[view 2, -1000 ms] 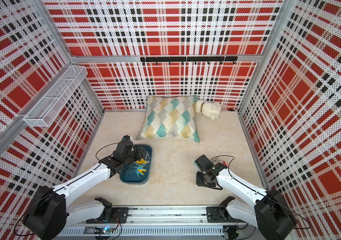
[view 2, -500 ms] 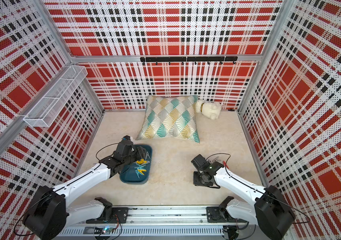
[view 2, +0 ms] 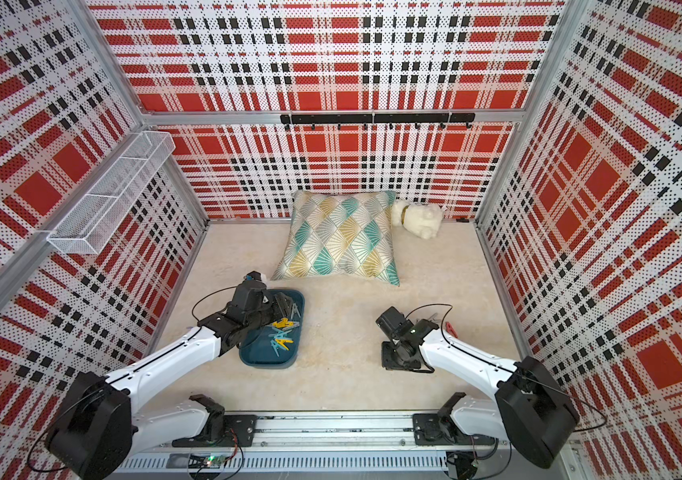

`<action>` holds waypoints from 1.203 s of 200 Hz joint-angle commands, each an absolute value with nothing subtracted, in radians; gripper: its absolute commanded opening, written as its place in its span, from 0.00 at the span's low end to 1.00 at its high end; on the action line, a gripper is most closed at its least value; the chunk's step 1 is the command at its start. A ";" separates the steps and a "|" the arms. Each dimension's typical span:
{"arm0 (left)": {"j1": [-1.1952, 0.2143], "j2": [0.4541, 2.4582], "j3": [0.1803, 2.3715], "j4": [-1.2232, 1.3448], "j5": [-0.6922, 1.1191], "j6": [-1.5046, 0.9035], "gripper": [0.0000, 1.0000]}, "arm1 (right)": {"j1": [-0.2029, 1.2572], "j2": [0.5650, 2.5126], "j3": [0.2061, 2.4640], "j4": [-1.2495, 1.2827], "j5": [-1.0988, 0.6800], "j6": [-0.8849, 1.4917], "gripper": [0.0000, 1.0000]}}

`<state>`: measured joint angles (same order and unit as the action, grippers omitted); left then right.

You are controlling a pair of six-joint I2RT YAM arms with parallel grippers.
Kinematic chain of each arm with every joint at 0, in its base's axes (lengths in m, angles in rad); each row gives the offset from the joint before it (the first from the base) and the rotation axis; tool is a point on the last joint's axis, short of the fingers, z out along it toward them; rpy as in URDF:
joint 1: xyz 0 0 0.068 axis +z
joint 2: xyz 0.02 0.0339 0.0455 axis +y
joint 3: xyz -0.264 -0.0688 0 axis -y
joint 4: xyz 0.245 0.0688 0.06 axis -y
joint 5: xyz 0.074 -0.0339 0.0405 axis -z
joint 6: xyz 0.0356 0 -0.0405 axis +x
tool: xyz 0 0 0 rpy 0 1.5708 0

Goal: Put the clothespins into the storage box
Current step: Pick up the clothespin from the center of the board.

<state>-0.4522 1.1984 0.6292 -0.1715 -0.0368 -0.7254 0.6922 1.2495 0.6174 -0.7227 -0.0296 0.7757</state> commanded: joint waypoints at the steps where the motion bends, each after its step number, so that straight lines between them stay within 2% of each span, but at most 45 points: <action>1: -0.459 1.180 0.634 -0.152 -0.032 -0.730 0.60 | 0.699 1.273 0.600 -0.685 -0.032 0.769 0.29; 25: -0.463 1.179 0.634 -0.152 -0.029 -0.735 0.60 | 0.699 1.294 0.592 -0.666 -0.038 0.767 0.26; 49: -0.472 1.172 0.635 -0.147 -0.022 -0.748 0.60 | 0.701 1.296 0.596 -0.660 -0.045 0.766 0.15; 105: -0.516 1.169 0.624 -0.054 0.057 -0.831 0.60 | 0.732 1.266 0.676 -0.655 -0.100 0.767 0.07; 204: -0.616 1.253 0.546 0.252 0.234 -1.021 0.62 | 0.755 1.391 0.879 -0.476 -0.285 0.741 0.05; 240: -0.650 1.293 0.537 0.321 0.268 -1.059 0.61 | 0.779 1.450 0.952 -0.460 -0.301 0.726 0.05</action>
<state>-0.6266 1.2678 0.5423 0.2310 0.2287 -1.0237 0.7586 1.4204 0.9058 -0.4992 -0.2707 0.7475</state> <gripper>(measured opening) 0.616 0.105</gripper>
